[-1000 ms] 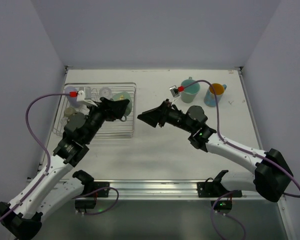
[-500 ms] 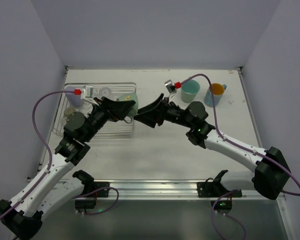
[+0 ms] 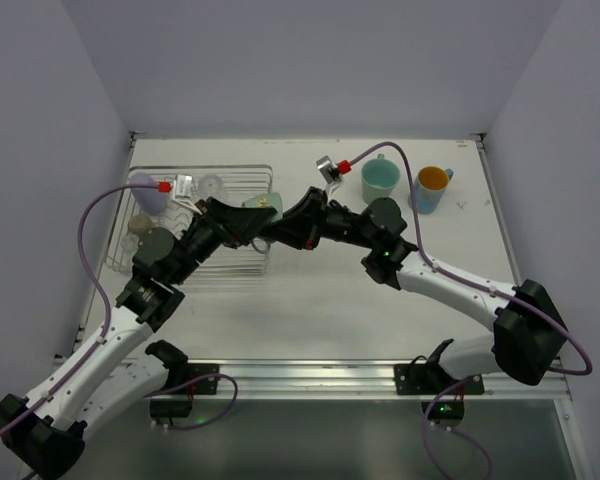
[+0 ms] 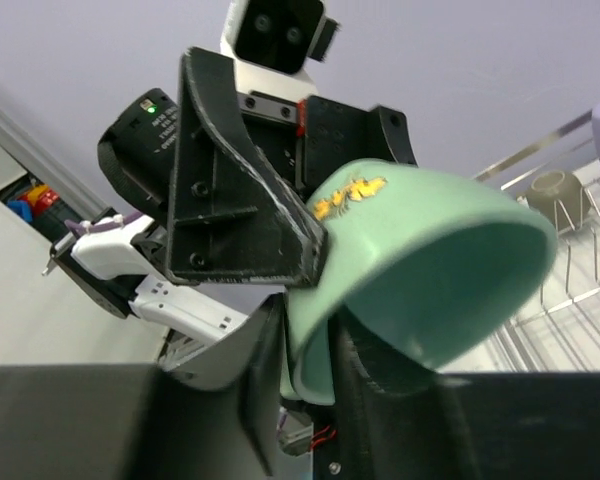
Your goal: Unload the cups from the dish rack
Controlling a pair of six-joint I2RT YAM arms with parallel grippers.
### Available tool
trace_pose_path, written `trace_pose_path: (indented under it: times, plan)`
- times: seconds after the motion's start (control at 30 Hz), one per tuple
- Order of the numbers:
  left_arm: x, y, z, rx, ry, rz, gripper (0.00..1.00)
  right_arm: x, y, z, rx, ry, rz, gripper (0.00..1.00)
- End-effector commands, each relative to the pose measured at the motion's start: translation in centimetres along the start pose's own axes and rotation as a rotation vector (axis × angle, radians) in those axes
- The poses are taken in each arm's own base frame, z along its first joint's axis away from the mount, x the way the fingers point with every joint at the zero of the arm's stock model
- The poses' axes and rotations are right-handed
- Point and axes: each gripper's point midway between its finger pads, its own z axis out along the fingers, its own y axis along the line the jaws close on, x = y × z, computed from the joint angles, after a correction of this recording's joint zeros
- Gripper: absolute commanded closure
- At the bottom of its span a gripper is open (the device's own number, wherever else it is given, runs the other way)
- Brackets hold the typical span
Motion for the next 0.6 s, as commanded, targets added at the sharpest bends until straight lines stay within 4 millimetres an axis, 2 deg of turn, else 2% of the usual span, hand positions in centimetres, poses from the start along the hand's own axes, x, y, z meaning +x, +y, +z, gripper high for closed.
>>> trace_pose_path:
  times: [0.0, 0.03, 0.07, 0.1, 0.2, 0.23, 0.33, 0.43, 0.57]
  plan:
    - [-1.3, -3.0, -0.3, 0.121, -0.044, -0.010, 0.79, -2.3, 2.7, 0.7, -0.109, -0.064, -0.046, 0.79]
    - [-1.3, -3.0, -0.3, 0.120, -0.043, -0.009, 0.72, -2.4, 2.8, 0.6, -0.113, -0.074, -0.046, 0.84]
    - [-1.3, -3.0, -0.3, 0.118, -0.042, -0.009, 0.68, -2.8, 3.1, 0.5, -0.124, -0.099, -0.056, 0.95]
    - [-1.3, -3.0, -0.3, 0.118, -0.042, -0.006, 0.65, -2.6, 3.0, 0.3, -0.120, -0.105, -0.051, 0.99]
    - [-1.2, -2.3, -0.3, 0.086, -0.041, 0.016, 0.38, -3.0, 3.2, 0.0, -0.115, -0.130, -0.058, 1.00]
    - [-1.2, -2.0, -0.2, 0.061, -0.035, 0.024, 0.20, -3.0, 3.2, -0.2, -0.108, -0.130, -0.060, 1.00]
    - [-2.2, -1.6, -0.2, -0.009, -0.046, 0.098, 0.00, -2.9, 2.6, -0.3, -0.060, -0.115, -0.068, 1.00]
    - [-3.7, -1.4, -0.4, -0.077, -0.068, 0.188, 0.00, -2.5, 1.6, -0.4, 0.004, -0.087, -0.076, 1.00]
    - [-5.9, -0.1, -1.2, -0.208, -0.110, 0.298, 0.00, -2.2, 0.1, -0.9, 0.117, -0.034, -0.113, 1.00]
